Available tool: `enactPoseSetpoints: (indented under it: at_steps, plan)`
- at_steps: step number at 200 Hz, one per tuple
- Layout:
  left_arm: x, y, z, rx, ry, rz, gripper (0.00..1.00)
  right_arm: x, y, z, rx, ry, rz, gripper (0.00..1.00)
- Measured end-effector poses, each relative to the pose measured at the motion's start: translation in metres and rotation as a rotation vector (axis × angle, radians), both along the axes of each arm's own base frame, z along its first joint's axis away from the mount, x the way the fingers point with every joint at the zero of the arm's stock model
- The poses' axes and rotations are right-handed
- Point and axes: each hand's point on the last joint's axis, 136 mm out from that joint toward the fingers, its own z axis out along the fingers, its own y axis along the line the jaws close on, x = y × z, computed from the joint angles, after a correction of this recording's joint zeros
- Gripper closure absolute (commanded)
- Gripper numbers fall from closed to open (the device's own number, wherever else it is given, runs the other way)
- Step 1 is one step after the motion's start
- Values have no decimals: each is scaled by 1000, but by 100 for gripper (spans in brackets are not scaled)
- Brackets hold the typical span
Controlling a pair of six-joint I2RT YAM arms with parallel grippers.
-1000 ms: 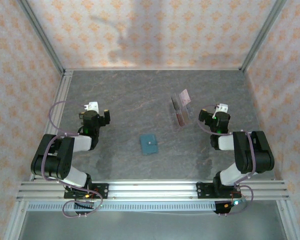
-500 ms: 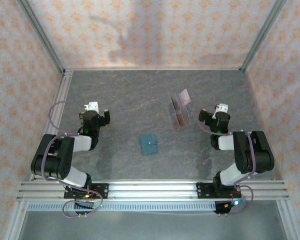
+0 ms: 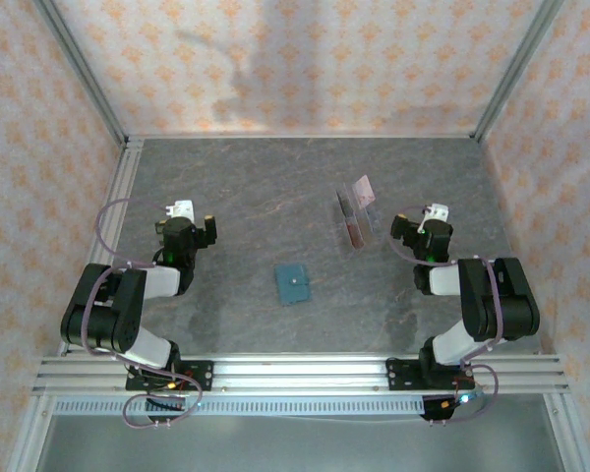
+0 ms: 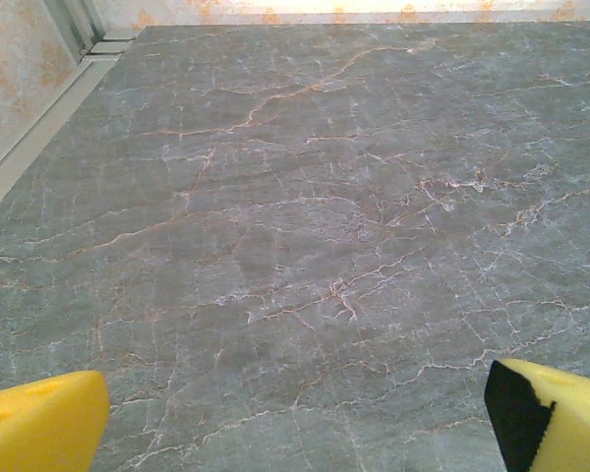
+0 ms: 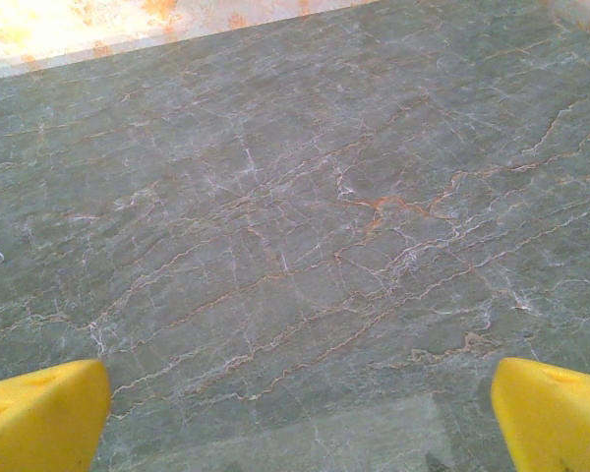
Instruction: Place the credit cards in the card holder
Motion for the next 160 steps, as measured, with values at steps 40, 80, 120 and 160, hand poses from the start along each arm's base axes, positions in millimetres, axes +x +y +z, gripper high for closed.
enactPoseSetpoints:
  at_steps: [40, 80, 120, 160]
  plan:
    - [11, 1, 40, -22, 45, 23, 0, -9, -14, 35, -7, -65, -87, 1]
    - [19, 4, 126, -156, 25, 119, 0, -33, -57, 142, 65, -229, -384, 1]
    - [-1, -3, 117, -272, 221, 174, 0, -53, -81, 176, 236, -217, -597, 1]
    - [-34, -43, 90, -377, 404, 65, 3, -68, -54, 153, 348, -30, -510, 1]
